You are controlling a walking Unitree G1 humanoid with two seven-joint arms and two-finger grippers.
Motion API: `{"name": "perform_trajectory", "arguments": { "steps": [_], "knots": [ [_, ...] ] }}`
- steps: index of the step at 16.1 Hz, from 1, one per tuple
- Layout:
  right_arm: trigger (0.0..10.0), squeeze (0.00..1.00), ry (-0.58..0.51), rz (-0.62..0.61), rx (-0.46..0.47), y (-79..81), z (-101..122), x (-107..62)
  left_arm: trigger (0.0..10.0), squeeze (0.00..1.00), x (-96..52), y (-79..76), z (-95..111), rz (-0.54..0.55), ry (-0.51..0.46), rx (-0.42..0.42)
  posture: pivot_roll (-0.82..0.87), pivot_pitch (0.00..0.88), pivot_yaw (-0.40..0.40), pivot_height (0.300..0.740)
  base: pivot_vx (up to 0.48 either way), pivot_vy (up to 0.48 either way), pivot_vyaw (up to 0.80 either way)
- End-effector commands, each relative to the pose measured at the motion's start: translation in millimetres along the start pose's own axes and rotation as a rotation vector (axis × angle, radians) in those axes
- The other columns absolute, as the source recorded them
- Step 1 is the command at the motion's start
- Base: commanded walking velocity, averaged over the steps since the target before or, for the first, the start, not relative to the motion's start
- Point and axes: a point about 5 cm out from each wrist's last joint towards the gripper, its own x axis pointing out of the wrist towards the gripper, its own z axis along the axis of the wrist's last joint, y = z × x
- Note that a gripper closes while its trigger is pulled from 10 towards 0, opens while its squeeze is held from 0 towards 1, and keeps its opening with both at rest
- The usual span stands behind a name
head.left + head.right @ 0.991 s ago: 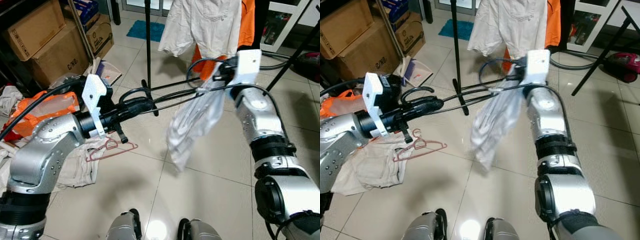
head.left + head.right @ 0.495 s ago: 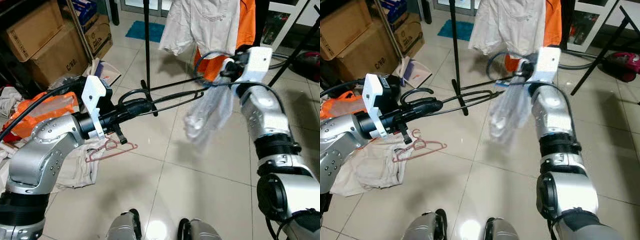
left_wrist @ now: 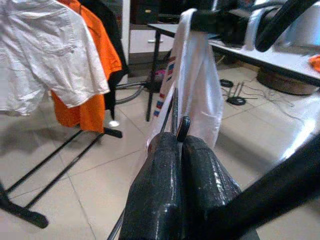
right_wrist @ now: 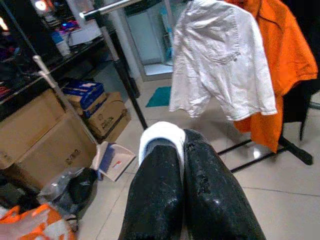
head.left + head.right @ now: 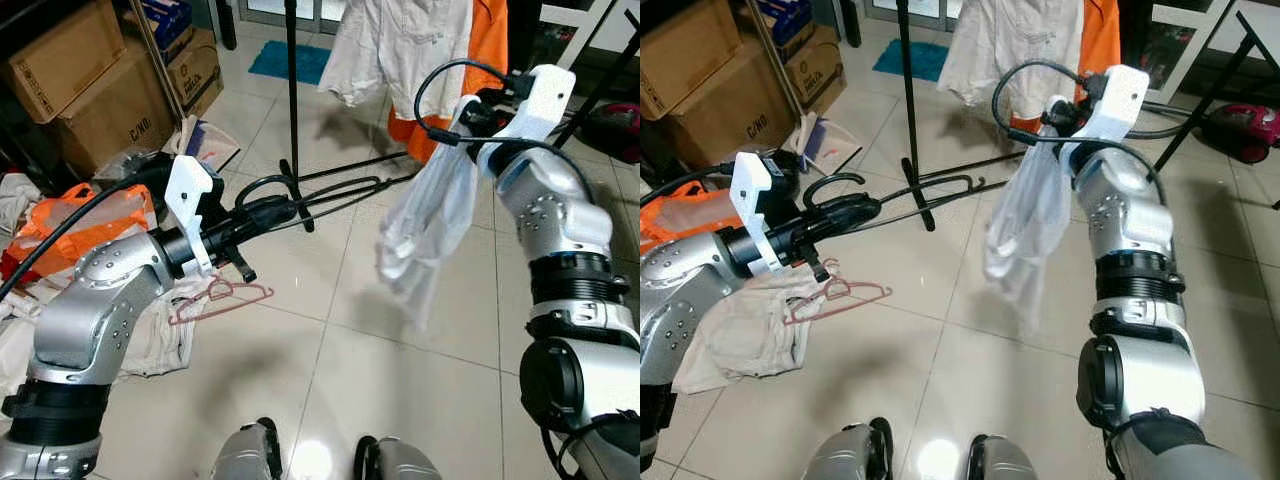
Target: Hang hanger
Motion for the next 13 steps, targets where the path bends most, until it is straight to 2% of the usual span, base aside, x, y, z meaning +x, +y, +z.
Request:
{"name": "perform_trajectory", "arguments": {
  "steps": [1, 9, 13],
  "knots": [
    [10.0, 0.0, -0.022, 0.036, -0.013, 2.4, 9, -4.8, 10.0, 0.0, 2.6, 1.5, 2, 0.015, -0.011, 0.013, -0.06, 0.157, -0.044, 0.74, 0.0, 0.0, 0.0],
    [10.0, 0.0, -0.07, 0.137, 0.01, 30.6, 38, -17.5, 10.0, 0.0, 6.3, 3.8, 0, 0.025, -0.013, 0.021, -0.06, 0.164, -0.038, 0.74, 0.0, 0.0, 0.0],
    [10.0, 0.0, -0.058, 0.178, -0.005, 39.4, 39, -23.9, 10.0, 0.0, 10.3, 5.7, 3, 0.028, -0.022, 0.031, -0.08, 0.16, -0.03, 0.74, 0.0, 0.0, 0.0]
  ]
}}
